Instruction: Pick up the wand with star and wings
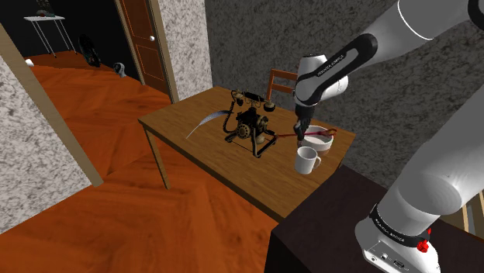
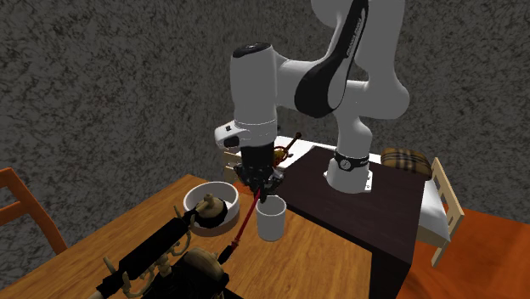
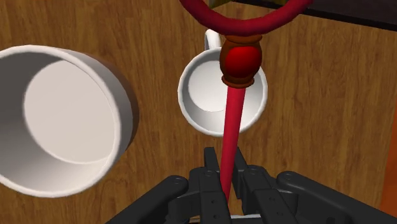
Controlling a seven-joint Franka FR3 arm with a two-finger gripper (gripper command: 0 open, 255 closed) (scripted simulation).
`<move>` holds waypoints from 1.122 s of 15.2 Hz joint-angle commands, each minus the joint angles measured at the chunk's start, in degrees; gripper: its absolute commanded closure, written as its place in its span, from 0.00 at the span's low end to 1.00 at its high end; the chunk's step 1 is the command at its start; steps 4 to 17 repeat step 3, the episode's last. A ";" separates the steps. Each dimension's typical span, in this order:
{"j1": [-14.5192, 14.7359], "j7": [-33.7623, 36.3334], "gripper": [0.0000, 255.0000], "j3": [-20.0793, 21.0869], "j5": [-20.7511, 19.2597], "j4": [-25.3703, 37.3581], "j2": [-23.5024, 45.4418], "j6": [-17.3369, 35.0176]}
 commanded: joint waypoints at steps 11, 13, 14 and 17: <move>-0.04 0.16 1.00 0.08 -0.25 0.64 -1.48 -2.06; -0.04 0.16 1.00 0.08 -0.25 0.64 -1.48 -2.06; -0.04 0.16 1.00 0.08 -0.25 0.64 -1.48 -2.06; -0.04 0.16 1.00 0.08 -0.25 0.64 -1.48 -2.06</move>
